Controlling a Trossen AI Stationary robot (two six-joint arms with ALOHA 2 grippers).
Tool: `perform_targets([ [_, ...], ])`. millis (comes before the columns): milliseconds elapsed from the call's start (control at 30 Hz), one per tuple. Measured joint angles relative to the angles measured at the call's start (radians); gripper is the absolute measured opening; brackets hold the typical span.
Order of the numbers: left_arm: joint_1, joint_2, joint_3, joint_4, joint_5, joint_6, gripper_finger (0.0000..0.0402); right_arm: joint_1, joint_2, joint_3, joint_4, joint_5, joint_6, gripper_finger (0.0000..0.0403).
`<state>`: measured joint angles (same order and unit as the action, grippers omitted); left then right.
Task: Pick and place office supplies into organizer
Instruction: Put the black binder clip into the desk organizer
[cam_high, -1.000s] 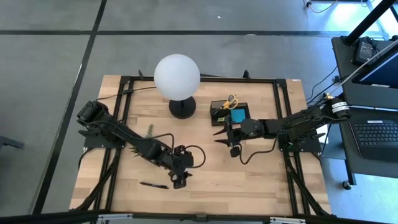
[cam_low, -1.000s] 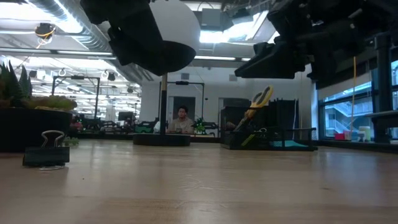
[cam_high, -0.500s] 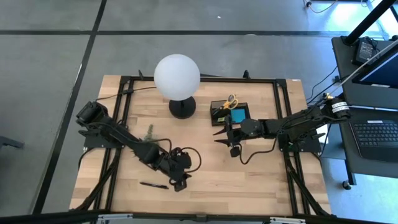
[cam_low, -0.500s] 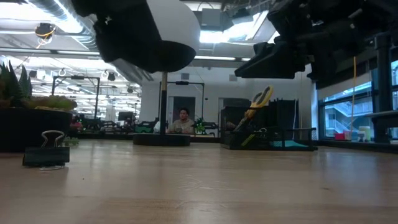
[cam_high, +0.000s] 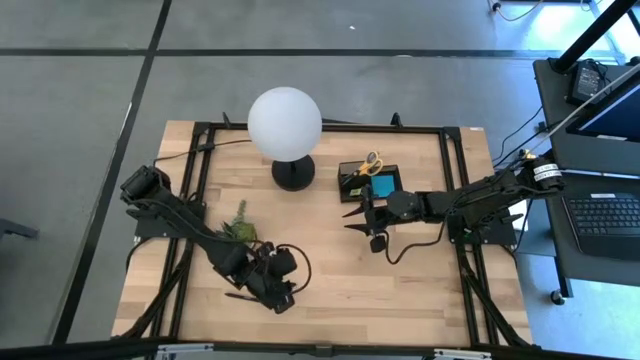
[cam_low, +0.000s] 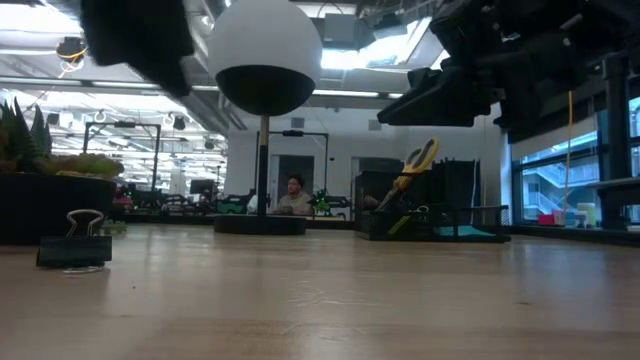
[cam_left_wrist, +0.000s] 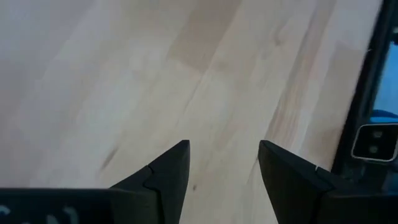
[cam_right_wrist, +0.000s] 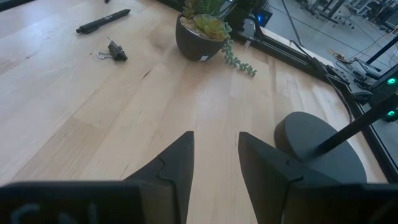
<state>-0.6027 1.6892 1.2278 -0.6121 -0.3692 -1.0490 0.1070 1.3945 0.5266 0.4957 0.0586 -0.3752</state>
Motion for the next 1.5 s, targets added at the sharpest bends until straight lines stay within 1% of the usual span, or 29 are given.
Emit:
perform_targets([
  [133,-0.005,0.043,0.0,-0.065,0.074,-0.098,0.0185,0.0,0.0,0.0,0.0,0.0,0.0,0.0129],
  [233,0.003,0.088,0.0,-0.067,0.146,-0.134,0.0184,0.0,0.0,0.0,0.0,0.0,-0.001,0.0129],
  [300,0.015,0.118,0.02,-0.099,0.185,-0.162,0.0185,-0.001,0.0,0.0,0.0,0.0,0.0,0.0129],
  [367,0.025,0.149,0.057,-0.174,0.212,-0.192,0.0185,-0.002,0.0,0.0,0.002,0.0,0.0,0.0129],
  [500,0.036,0.212,0.156,-0.322,0.216,-0.215,0.0185,-0.004,0.0,0.0,0.002,0.0,0.005,0.0129],
  [667,0.041,0.301,0.262,-0.401,0.218,-0.185,0.0185,-0.006,0.0,0.0,0.001,0.0,0.027,0.0129],
  [800,0.042,0.357,0.301,-0.483,0.25,-0.182,0.0185,-0.007,0.0,0.0,0.001,0.0,0.031,0.0129],
  [900,0.044,0.386,0.302,-0.537,0.3,-0.203,0.0184,-0.007,0.0,0.0,0.001,0.0,0.031,0.0129],
  [1000,0.048,0.395,0.302,-0.539,0.344,-0.212,0.0185,-0.007,0.0,0.0,0.001,0.0,0.031,0.0129],
  [1500,0.045,0.387,0.302,-0.459,0.326,-0.185,0.0185,-0.007,0.0,0.0,0.001,0.0,0.031,0.0129],
])
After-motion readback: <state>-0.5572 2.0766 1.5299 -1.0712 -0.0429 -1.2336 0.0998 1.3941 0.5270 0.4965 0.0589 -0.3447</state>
